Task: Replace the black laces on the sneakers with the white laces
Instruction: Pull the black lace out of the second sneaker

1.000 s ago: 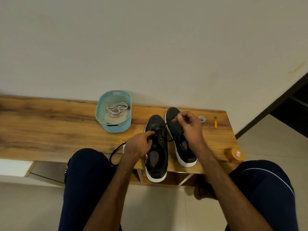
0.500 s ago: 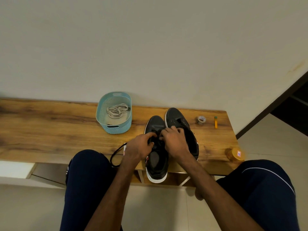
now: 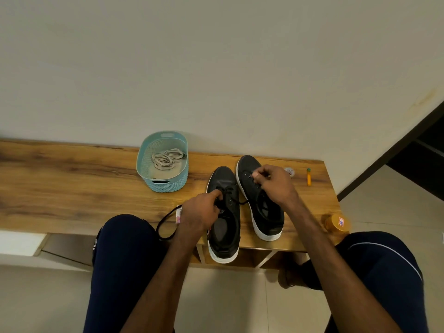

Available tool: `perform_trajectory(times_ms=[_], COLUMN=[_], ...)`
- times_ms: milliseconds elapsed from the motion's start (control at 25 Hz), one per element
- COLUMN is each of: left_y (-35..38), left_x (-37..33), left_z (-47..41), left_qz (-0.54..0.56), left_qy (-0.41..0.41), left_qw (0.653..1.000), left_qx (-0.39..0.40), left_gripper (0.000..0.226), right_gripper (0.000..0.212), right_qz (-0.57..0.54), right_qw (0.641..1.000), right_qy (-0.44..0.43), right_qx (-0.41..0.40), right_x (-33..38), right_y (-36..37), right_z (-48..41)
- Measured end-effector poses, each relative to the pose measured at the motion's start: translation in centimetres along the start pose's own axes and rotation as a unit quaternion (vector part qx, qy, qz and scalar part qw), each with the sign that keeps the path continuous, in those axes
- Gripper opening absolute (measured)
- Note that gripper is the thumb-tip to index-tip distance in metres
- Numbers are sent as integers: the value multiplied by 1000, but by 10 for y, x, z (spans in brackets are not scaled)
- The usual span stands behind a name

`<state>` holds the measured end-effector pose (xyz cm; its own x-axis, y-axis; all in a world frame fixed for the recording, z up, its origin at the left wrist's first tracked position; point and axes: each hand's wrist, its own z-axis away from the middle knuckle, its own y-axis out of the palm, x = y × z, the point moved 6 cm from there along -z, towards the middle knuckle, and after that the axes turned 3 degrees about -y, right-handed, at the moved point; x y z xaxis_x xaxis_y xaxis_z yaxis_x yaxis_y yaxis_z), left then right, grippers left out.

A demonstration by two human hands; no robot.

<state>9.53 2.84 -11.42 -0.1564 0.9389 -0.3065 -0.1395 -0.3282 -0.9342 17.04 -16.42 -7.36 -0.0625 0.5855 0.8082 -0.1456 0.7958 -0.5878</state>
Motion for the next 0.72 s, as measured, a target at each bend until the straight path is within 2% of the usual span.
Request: perform_trajectory(times_ms=[80, 160, 240, 360, 520, 600, 720], left_y=[-2, 0, 2, 7, 17, 18, 12], left_x=[3, 3, 0, -10, -16, -15, 1], left_z=[1, 2, 0, -7, -16, -17, -19], left_qz=[-21, -23, -5, -31, -62, -22, 131], left_qy=[-8, -7, -6, 2, -15, -26, -96], left_qw=[1000, 1000, 1000, 998, 994, 994, 978], left_qx=[5, 10, -9, -49, -86, -102, -132], left_gripper=[29, 28, 37, 49, 33, 25, 13], right_gripper=[13, 15, 27, 40, 28, 28, 36], right_qz=[-48, -111, -110, 10, 79, 188, 287], right_qw=[999, 994, 994, 998, 992, 970, 937], right_qy=[2, 5, 4, -40, -92, -149, -201], right_qx=[18, -6, -28, -43, 30, 38, 14], right_x=[-2, -3, -6, -8, -15, -17, -22], right_y=[12, 12, 14, 30, 73, 85, 91], right_z=[-2, -7, -8, 8, 47, 60, 68])
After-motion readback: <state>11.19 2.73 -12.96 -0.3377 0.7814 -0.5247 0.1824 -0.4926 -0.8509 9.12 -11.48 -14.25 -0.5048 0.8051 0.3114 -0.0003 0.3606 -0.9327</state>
